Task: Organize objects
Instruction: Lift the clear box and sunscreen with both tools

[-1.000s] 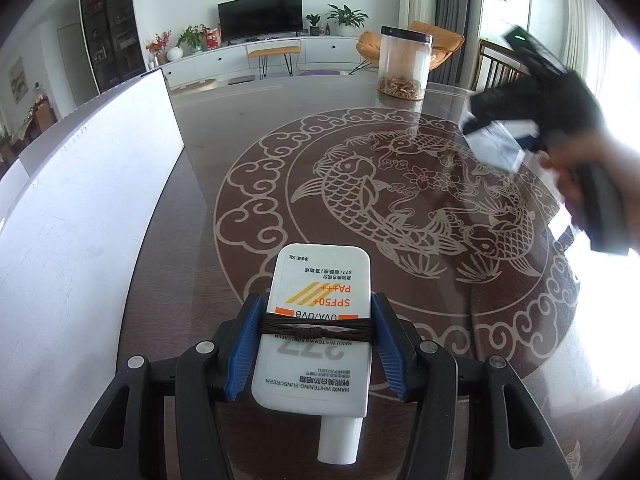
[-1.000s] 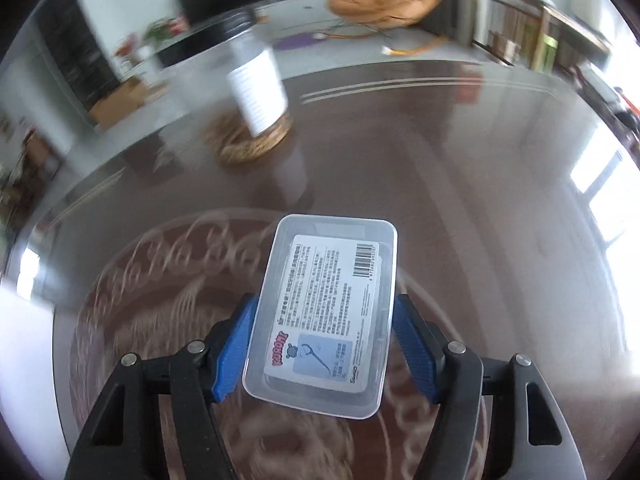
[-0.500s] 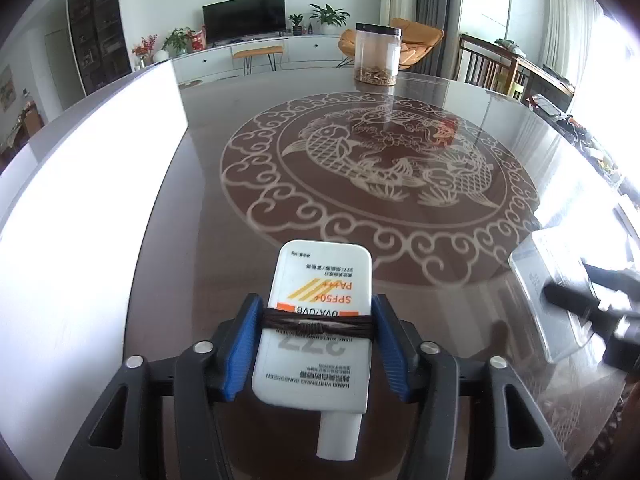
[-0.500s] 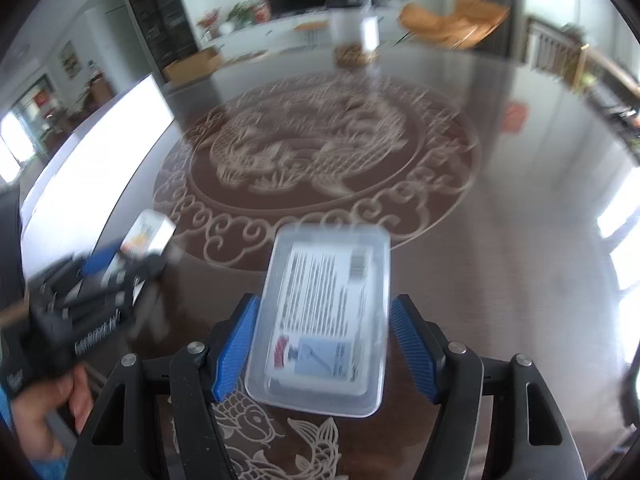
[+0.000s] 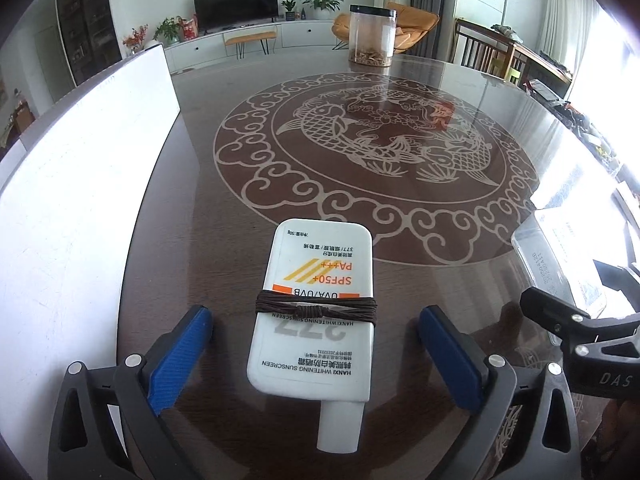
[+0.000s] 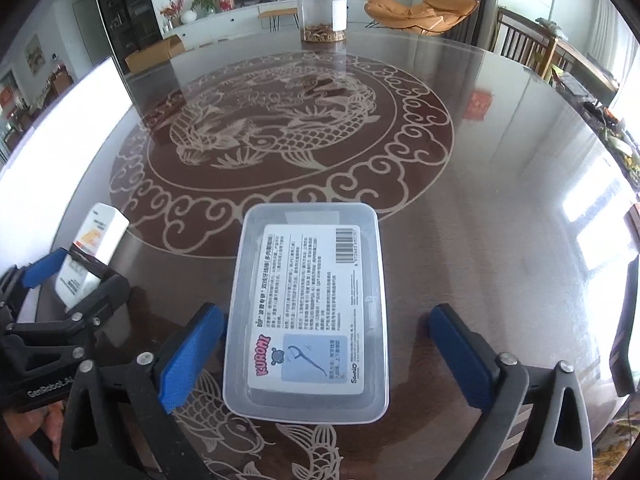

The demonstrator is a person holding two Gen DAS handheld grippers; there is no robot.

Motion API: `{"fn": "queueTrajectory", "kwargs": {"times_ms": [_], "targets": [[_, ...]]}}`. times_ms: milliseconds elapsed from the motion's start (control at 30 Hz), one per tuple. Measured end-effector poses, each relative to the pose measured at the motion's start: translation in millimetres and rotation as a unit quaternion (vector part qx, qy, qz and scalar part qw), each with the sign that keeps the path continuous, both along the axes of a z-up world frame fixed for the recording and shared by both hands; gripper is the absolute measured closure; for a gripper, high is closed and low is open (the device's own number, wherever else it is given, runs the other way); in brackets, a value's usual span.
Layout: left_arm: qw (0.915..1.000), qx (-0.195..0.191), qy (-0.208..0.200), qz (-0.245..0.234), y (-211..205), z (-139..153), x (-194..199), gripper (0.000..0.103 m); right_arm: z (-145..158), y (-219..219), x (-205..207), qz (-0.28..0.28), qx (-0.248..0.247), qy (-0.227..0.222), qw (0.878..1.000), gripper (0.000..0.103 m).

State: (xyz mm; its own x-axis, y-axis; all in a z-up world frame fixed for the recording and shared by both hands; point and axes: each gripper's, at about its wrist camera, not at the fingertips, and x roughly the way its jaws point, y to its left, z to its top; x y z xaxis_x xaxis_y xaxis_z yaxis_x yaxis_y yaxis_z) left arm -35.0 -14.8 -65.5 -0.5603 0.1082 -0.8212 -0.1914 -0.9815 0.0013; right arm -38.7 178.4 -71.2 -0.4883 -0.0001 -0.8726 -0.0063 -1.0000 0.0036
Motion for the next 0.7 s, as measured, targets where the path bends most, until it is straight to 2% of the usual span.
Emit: {"fn": "queueTrajectory", "kwargs": {"times_ms": [433,633,667,700], "targets": [[1.0000,0.000,0.000,-0.001,-0.5,0.5,0.0,0.000,-3.3,-1.0,-1.4,0.001,0.005,-0.001,1.000,0.000],[0.9997,-0.004,-0.019,-0.017,2.4,2.7,-3.2,0.000,-4.4,-1.8,-5.4,0.000,0.006,0.000,1.000,0.000],[0.9997,-0.004,-0.018,-0.019,2.9,2.9,-3.3,0.000,-4.7,-1.9,-6.3,-0.001,0.007,0.001,1.000,0.005],[0.9997,-0.003,-0.010,-0.020,2.9,3.8,-2.1,0.009,-2.9,-1.4,-5.3,-0.003,0.007,0.005,1.000,0.019]]}}
